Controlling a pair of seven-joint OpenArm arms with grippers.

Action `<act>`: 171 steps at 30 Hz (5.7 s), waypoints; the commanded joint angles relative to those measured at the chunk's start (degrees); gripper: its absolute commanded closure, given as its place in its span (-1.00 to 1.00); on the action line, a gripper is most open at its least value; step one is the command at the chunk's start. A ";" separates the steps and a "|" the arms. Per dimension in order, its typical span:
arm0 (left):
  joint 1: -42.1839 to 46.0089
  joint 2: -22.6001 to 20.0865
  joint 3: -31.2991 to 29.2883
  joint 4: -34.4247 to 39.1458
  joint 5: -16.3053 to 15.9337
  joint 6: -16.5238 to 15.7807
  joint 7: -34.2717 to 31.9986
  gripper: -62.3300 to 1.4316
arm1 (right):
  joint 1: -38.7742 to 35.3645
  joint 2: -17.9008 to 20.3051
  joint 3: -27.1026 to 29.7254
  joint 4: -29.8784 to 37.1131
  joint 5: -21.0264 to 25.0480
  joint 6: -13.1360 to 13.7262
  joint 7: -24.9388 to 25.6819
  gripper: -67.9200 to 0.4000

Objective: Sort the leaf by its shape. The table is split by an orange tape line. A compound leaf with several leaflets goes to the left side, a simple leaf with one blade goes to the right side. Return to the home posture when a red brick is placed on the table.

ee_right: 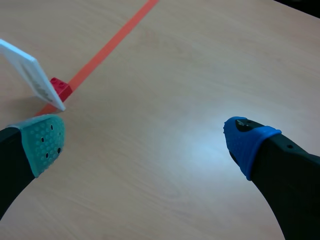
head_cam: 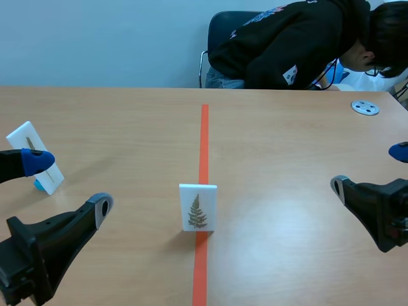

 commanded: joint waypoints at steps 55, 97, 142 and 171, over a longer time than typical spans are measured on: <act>-0.31 0.26 0.15 0.57 -0.33 -0.04 -0.81 -1.00 | 43.06 -14.67 -52.11 -45.46 -22.80 0.46 23.15 -0.71; -0.31 0.26 0.15 0.57 -0.33 -0.04 0.11 -1.00 | 33.81 -7.87 -22.14 -18.47 -7.93 4.48 8.52 0.94; -0.31 0.11 0.15 0.57 -0.15 -0.04 0.68 -1.00 | 50.42 -7.10 -14.53 -67.67 -12.66 -12.98 21.64 0.94; -0.31 0.11 0.15 0.57 -0.15 -0.07 0.72 -1.00 | 43.06 -2.12 -13.57 -55.78 -8.33 -12.02 20.52 -1.00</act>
